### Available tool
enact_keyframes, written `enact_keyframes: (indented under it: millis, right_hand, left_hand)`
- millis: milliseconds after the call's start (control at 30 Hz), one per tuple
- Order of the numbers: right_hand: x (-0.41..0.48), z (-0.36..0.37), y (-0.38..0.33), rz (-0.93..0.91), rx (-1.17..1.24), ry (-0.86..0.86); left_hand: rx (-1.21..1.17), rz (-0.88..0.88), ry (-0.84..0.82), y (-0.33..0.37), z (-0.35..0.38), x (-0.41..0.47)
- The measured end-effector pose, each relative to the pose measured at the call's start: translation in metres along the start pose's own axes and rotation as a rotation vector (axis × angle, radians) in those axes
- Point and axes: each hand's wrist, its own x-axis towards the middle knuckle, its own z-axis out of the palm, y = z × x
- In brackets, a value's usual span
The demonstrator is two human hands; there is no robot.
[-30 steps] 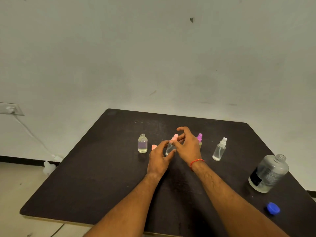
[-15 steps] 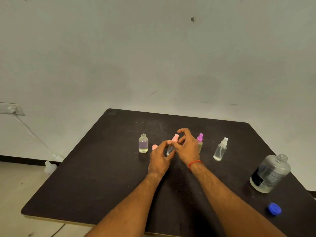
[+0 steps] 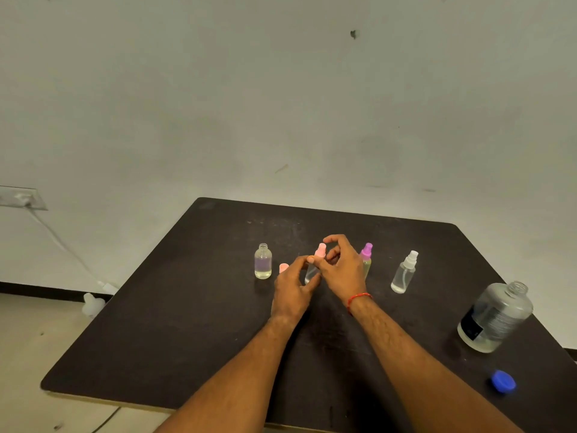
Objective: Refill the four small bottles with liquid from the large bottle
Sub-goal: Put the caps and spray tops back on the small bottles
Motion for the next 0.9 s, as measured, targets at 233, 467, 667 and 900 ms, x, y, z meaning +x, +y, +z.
enact_keyframes:
  millis: [233, 467, 667, 900]
  right_hand:
    - [0.002, -0.003, 0.009, -0.019, 0.084, -0.11]
    - [0.004, 0.002, 0.01, 0.031, 0.03, -0.031]
    - [0.007, -0.006, 0.01, -0.001, 0.065, -0.123]
    - [0.003, -0.003, 0.013, -0.061, 0.044, -0.087]
  left_hand:
    - [0.024, -0.007, 0.001, -0.001, 0.0, 0.001]
    - [0.016, -0.001, -0.002, -0.001, 0.001, 0.001]
    - [0.012, -0.007, -0.062, 0.0, -0.001, 0.002]
    - [0.033, 0.04, -0.078, 0.002, -0.001, 0.0]
